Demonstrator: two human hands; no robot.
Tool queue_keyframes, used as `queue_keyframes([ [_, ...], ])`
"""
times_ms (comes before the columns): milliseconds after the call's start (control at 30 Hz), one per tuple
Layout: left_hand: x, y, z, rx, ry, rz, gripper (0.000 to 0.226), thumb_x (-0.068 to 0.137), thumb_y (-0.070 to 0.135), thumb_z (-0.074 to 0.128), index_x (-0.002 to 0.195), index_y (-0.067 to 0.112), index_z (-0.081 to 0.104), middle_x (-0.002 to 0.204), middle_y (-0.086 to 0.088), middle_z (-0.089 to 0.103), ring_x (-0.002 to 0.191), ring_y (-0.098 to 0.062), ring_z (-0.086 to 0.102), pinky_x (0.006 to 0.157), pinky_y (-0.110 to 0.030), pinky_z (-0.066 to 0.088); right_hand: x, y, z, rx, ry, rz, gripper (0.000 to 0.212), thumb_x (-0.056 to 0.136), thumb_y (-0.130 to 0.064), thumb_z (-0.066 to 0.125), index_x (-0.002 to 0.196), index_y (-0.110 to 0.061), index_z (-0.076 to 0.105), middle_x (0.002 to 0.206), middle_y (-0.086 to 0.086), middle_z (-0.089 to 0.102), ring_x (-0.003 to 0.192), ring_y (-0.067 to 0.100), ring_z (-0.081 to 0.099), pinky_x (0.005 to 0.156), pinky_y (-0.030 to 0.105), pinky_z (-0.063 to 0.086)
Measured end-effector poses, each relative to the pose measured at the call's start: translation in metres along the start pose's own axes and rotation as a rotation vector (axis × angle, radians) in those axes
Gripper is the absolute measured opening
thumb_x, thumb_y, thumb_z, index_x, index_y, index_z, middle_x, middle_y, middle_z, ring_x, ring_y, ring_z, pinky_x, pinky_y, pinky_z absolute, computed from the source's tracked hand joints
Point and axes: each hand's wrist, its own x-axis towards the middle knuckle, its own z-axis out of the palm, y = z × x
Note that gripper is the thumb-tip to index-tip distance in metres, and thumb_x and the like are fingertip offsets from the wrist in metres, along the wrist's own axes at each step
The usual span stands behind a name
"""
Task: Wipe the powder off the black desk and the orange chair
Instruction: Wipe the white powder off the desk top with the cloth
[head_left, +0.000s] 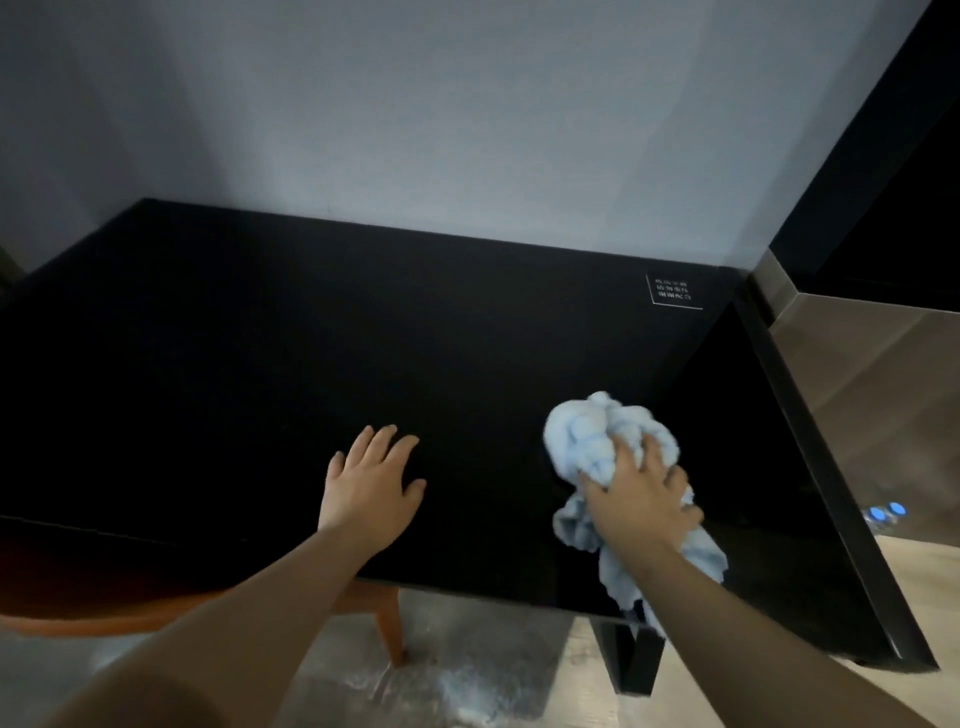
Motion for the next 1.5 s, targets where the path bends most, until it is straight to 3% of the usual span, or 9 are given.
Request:
queue_keyframes([
  [200,0.066,-0.016,-0.012,0.041,-0.032,-0.121,0.065,0.093,0.054,0.038,0.149,0.034,0.010,0.159,0.007,0.005,0.146,-0.024,-0.006,0.116,-0.051,0.009,0.105,-0.016,-0.012,0.028,0.077,0.267,0.059,0.087,-0.062,0.034,0.141,-0.040,0.022,0.154,0.002,0.018,0.131,0.035,0.027,0.100,0.060,0.029],
  [433,0.144,-0.016,-0.030,0.023,-0.123,-0.192,0.078,0.088,0.063,0.041,0.149,0.036,0.002,0.159,0.006,-0.007,0.145,-0.027,-0.012,0.113,-0.058,0.004,0.156,-0.074,-0.006,-0.124,0.042,0.005,0.057,0.086,-0.057,0.041,0.138,-0.037,0.030,0.149,-0.007,0.025,0.130,0.031,0.028,0.097,0.054,0.032],
  [567,0.175,-0.019,-0.039,0.001,-0.152,-0.296,0.068,0.093,0.057,0.034,0.149,0.039,-0.001,0.159,0.006,-0.008,0.145,-0.029,-0.012,0.111,-0.063,0.004,0.119,-0.118,-0.007,0.300,0.051,-0.683,0.055,0.044,-0.041,0.087,0.091,-0.027,0.063,0.100,0.008,0.061,0.088,0.042,0.063,0.053,0.025,0.031],
  [667,0.189,-0.024,-0.040,-0.009,-0.174,-0.361,0.071,0.089,0.066,0.035,0.147,0.044,0.001,0.158,0.009,-0.010,0.145,-0.029,-0.013,0.108,-0.067,0.005,0.068,-0.138,0.007,0.100,-0.109,-1.075,0.048,0.057,-0.051,0.062,0.100,-0.033,0.060,0.111,-0.004,0.062,0.092,0.033,0.060,0.069,0.037,0.041],
  [767,0.202,-0.036,-0.048,0.000,-0.220,-0.359,0.087,0.074,0.079,0.045,0.144,0.053,0.000,0.157,0.012,-0.013,0.144,-0.030,-0.015,0.105,-0.070,0.004,0.084,-0.130,0.014,0.167,-0.138,-0.932,0.045,0.066,-0.051,0.048,0.109,-0.036,0.055,0.115,-0.012,0.060,0.102,0.025,0.055,0.080,0.038,0.041],
  [900,0.220,-0.048,-0.058,-0.058,-0.294,-0.417,0.113,0.053,0.086,0.058,0.140,0.058,-0.008,0.155,0.011,-0.023,0.141,-0.033,-0.024,0.101,-0.074,0.004,0.194,-0.128,-0.007,0.084,0.239,-0.267,0.051,0.078,-0.042,0.063,0.126,-0.029,0.052,0.134,0.005,0.048,0.115,0.035,0.046,0.092,0.048,0.039],
  [1033,0.225,-0.056,-0.045,-0.052,-0.300,-0.399,0.101,0.061,0.091,0.041,0.135,0.059,-0.019,0.151,0.011,-0.034,0.137,-0.034,-0.033,0.099,-0.076,-0.003,0.274,-0.129,-0.017,0.047,0.010,0.154,0.055,0.087,-0.051,0.043,0.138,-0.036,0.031,0.150,0.001,0.024,0.128,0.035,0.031,0.096,0.053,0.032],
  [1367,0.228,-0.054,-0.044,-0.235,-0.194,-0.466,0.052,0.095,0.056,0.027,0.139,0.061,-0.002,0.155,0.017,-0.021,0.140,-0.024,-0.030,0.101,-0.068,-0.016,0.136,-0.218,0.023,0.127,-0.274,-0.810,0.047,0.069,-0.056,0.037,0.112,-0.043,0.053,0.120,-0.017,0.054,0.118,0.017,0.040,0.102,0.052,0.028],
  [1500,0.227,-0.057,-0.045,-0.230,-0.201,-0.440,0.054,0.098,0.047,0.027,0.139,0.060,-0.006,0.154,0.017,-0.022,0.140,-0.027,-0.029,0.101,-0.071,-0.011,0.186,-0.216,0.011,0.210,0.119,-0.527,0.039,0.072,-0.049,0.056,0.106,-0.029,0.059,0.109,-0.003,0.064,0.104,0.030,0.057,0.085,0.043,0.048],
])
